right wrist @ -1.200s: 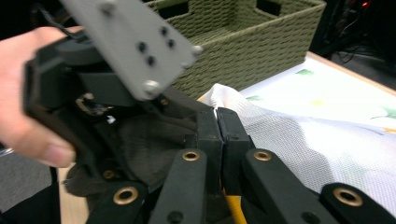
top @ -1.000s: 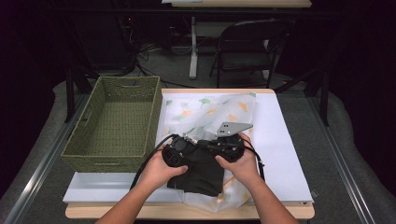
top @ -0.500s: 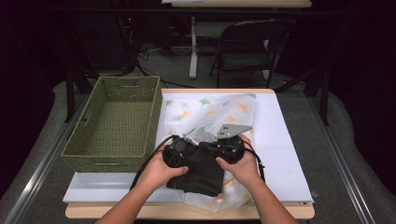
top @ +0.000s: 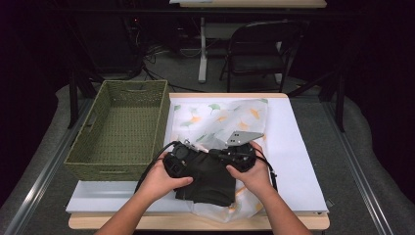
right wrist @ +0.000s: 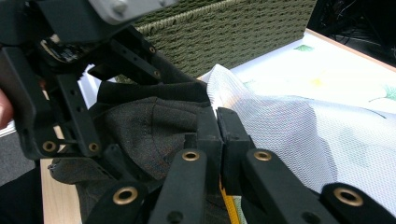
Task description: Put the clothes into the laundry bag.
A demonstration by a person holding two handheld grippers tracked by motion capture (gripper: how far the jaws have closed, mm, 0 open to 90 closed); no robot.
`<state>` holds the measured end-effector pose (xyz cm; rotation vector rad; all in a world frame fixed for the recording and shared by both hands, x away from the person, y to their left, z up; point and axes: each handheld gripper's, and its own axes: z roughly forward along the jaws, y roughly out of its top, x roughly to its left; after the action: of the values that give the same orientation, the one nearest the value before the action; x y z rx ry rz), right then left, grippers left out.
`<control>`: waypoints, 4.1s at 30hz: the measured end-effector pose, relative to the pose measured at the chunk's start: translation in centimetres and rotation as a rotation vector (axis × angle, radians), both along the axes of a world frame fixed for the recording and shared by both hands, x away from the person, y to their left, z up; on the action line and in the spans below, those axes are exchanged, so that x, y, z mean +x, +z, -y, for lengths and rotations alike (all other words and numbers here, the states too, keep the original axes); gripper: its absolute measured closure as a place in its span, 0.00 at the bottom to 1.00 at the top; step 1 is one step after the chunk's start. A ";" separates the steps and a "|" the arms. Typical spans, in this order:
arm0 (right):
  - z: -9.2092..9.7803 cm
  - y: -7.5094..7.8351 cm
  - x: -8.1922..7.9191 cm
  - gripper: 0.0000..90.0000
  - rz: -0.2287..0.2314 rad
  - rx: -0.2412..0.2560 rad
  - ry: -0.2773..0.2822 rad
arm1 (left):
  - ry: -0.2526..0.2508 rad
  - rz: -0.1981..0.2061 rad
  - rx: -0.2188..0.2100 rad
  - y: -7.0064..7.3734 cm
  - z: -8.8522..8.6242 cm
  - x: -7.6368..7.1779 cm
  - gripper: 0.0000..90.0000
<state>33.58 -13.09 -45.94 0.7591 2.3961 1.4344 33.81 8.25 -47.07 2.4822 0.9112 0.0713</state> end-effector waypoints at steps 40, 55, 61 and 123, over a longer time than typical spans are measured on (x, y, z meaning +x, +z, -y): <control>-0.5 1.3 -1.1 0.99 0.015 0.077 0.028 | 0.089 0.071 -0.141 0.9 1.8 -0.6 0.75; -0.3 1.1 -1.0 0.99 0.010 0.062 0.013 | 0.163 0.078 -0.163 -1.2 2.0 1.4 0.68; -0.1 0.8 -0.8 0.99 0.007 0.052 0.004 | 0.130 0.081 -0.132 -1.2 1.7 1.3 0.58; -0.3 -0.2 -0.6 0.99 0.000 0.003 -0.007 | 0.065 0.053 -0.099 -1.0 -1.5 -1.2 0.50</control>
<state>32.95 -12.78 -46.18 0.7678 2.3895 1.4358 32.66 9.75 -48.06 2.3492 0.9497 0.1107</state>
